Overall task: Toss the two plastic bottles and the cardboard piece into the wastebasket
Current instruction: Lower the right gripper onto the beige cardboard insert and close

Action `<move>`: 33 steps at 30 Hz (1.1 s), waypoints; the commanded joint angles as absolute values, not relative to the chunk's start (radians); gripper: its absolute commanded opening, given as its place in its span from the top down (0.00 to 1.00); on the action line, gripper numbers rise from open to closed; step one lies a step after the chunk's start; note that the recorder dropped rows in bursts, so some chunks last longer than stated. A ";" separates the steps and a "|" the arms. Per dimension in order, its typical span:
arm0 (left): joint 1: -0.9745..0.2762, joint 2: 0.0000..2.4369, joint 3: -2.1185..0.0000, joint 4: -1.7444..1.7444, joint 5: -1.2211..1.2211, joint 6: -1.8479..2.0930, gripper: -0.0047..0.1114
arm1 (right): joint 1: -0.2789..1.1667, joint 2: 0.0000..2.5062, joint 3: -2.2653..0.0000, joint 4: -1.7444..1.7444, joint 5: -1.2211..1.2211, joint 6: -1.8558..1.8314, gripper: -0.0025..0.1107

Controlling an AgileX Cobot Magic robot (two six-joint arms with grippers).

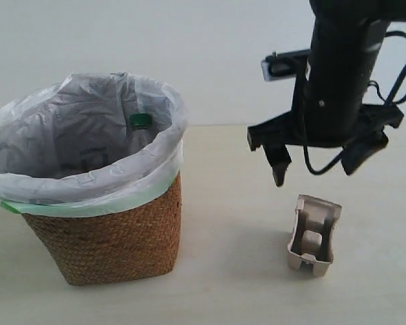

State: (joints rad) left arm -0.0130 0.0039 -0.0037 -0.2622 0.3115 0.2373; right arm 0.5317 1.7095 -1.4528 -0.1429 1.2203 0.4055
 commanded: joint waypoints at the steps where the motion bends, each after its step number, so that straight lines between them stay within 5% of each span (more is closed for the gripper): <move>1: -0.022 0.000 0.000 -0.265 0.307 0.240 0.93 | 0.532 1.698 -1.323 -0.187 1.221 0.570 0.28; 12: -0.022 0.000 0.000 -0.265 0.307 0.240 0.93 | 0.525 1.737 -1.138 -0.119 0.817 0.840 0.28; 33: -0.022 0.000 0.000 -0.265 0.307 0.240 0.93 | 0.428 1.923 -1.140 -0.076 0.694 0.752 0.28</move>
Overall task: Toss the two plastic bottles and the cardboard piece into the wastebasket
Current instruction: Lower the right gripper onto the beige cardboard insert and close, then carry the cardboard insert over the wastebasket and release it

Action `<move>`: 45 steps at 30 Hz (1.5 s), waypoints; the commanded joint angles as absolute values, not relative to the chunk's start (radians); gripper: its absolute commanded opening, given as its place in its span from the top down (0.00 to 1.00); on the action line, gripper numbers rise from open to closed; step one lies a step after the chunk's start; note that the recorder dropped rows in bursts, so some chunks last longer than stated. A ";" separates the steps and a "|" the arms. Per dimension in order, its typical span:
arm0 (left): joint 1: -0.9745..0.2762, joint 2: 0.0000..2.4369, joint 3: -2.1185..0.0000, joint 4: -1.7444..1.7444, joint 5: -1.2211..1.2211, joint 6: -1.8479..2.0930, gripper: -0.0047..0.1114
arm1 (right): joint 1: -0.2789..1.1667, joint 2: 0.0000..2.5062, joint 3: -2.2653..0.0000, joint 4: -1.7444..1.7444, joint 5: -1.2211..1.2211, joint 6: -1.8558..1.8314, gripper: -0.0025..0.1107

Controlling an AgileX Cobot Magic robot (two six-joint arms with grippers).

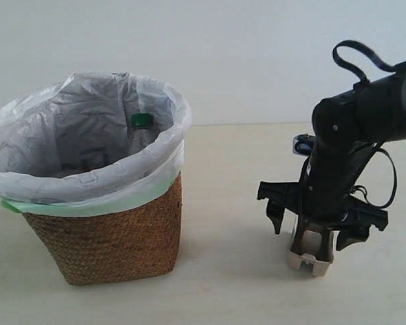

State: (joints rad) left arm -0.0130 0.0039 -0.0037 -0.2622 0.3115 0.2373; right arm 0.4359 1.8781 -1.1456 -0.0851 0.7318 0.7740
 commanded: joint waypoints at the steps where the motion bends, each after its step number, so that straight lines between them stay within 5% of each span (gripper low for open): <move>1: -0.022 0.000 0.000 -0.265 0.307 0.240 0.93 | 0.428 1.931 -1.140 -0.076 0.681 0.746 0.29; 3: -0.022 0.000 0.000 -0.265 0.307 0.240 0.93 | 0.428 1.940 -1.140 -0.076 0.658 0.742 0.38; 10: -0.022 0.000 0.000 -0.265 0.307 0.240 0.93 | 0.428 1.941 -1.140 -0.133 0.621 0.702 0.98; 20: -0.022 0.000 0.000 -0.265 0.307 0.240 0.93 | 0.428 1.701 -1.171 -0.109 0.650 0.625 0.98; 28: -0.022 0.000 0.000 -0.265 0.307 0.240 0.93 | 0.430 1.498 -1.469 0.576 0.700 0.151 0.98; 32: -0.022 0.000 0.000 -0.265 0.307 0.240 0.93 | 0.430 1.498 -1.493 0.596 0.744 0.103 0.98; 36: -0.022 0.000 0.000 -0.265 0.307 0.240 0.93 | 0.428 1.500 -1.493 0.347 0.796 0.135 0.98; 40: -0.022 0.000 0.000 -0.265 0.307 0.240 0.93 | 0.428 1.498 -1.493 -0.418 1.111 0.593 0.98; 45: -0.022 0.000 0.000 -0.265 0.307 0.240 0.93 | 0.428 1.495 -1.511 -0.593 1.217 0.618 0.98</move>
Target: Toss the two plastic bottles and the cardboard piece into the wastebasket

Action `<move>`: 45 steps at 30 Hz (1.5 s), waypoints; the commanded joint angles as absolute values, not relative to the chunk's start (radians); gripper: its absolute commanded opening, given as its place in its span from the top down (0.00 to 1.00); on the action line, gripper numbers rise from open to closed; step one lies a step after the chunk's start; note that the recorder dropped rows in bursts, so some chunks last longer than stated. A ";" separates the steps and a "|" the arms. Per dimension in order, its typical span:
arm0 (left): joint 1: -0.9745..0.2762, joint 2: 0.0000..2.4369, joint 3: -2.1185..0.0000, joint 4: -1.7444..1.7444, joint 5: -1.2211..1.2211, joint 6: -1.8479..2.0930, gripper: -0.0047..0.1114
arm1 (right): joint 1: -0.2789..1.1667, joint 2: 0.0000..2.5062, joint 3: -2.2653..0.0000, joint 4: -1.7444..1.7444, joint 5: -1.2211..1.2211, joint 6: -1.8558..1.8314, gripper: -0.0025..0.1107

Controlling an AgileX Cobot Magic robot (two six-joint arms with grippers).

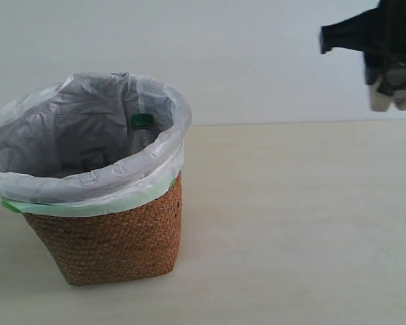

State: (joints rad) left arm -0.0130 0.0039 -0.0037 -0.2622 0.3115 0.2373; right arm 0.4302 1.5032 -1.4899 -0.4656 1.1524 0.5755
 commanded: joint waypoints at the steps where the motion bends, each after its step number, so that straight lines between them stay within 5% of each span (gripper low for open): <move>1: -0.022 0.000 0.000 -0.265 0.307 0.240 0.93 | 0.428 1.495 -1.513 -0.588 1.213 0.618 0.98; 4: -0.022 0.000 0.000 -0.265 0.307 0.240 0.93 | 0.428 1.497 -1.513 -0.479 1.150 0.618 0.95; 8: -0.022 0.000 0.000 -0.265 0.307 0.240 0.93 | 0.428 1.541 -1.513 0.078 0.961 0.438 0.66; 13: -0.022 0.000 0.000 -0.265 0.307 0.240 0.93 | 0.472 1.580 -1.524 1.040 0.774 -0.217 0.06; 29: -0.022 0.000 0.000 -0.265 0.307 0.240 0.93 | 0.486 1.588 -1.558 0.661 0.822 -0.044 0.08; 38: -0.022 0.000 0.000 -0.265 0.307 0.240 0.93 | 0.486 1.588 -1.558 0.170 1.081 0.143 0.09; 45: -0.022 0.000 0.000 -0.265 0.307 0.240 0.93 | 0.488 1.588 -1.558 0.155 1.221 0.044 0.11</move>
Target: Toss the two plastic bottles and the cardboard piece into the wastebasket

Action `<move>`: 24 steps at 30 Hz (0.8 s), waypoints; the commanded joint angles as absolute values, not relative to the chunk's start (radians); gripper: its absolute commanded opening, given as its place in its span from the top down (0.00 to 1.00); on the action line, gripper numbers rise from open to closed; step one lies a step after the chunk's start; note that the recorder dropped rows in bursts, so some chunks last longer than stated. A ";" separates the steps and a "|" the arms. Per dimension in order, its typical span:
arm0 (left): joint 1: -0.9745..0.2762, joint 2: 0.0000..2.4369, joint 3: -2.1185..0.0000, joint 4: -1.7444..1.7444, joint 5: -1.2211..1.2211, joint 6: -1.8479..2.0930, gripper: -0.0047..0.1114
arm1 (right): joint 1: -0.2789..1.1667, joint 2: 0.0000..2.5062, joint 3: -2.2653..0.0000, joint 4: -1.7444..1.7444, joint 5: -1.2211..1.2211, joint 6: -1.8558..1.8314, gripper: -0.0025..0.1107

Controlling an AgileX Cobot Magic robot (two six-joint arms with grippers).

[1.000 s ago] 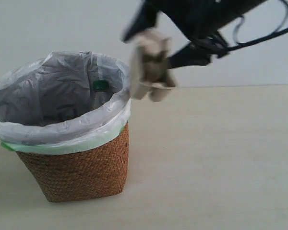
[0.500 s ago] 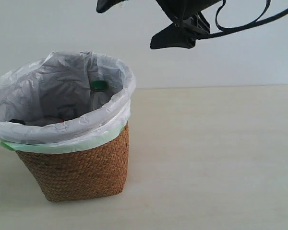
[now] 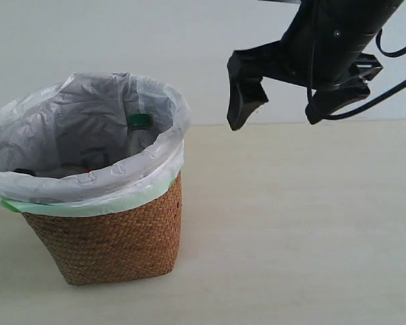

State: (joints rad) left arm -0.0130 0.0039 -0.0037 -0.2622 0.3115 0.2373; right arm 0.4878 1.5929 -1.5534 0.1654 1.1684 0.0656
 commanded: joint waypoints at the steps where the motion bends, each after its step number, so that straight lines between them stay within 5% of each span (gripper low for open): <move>1: -0.022 0.000 0.000 -0.265 0.307 0.240 0.93 | 0.488 1.588 -1.558 0.143 1.221 0.044 0.11; 3: -0.022 0.000 0.000 -0.265 0.307 0.240 0.93 | 0.488 1.572 -1.546 0.132 1.221 0.029 0.13; 6: -0.022 0.000 0.000 -0.265 0.307 0.240 0.93 | 0.488 1.527 -1.527 0.074 1.221 0.029 0.31; 9: -0.022 0.000 0.000 -0.265 0.307 0.240 0.93 | 0.488 1.460 -1.509 0.021 1.221 0.046 0.72; 10: -0.022 0.000 0.000 -0.265 0.307 0.240 0.93 | 0.488 1.428 -1.505 0.009 1.221 0.054 0.94; 24: -0.022 0.000 0.000 -0.265 0.307 0.240 0.93 | 0.488 1.014 -1.375 0.000 1.072 0.079 0.96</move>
State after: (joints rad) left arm -0.0130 0.0039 -0.0037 -0.2622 0.3115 0.2373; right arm 0.4878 1.1219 -1.4396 0.0073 1.1696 0.0638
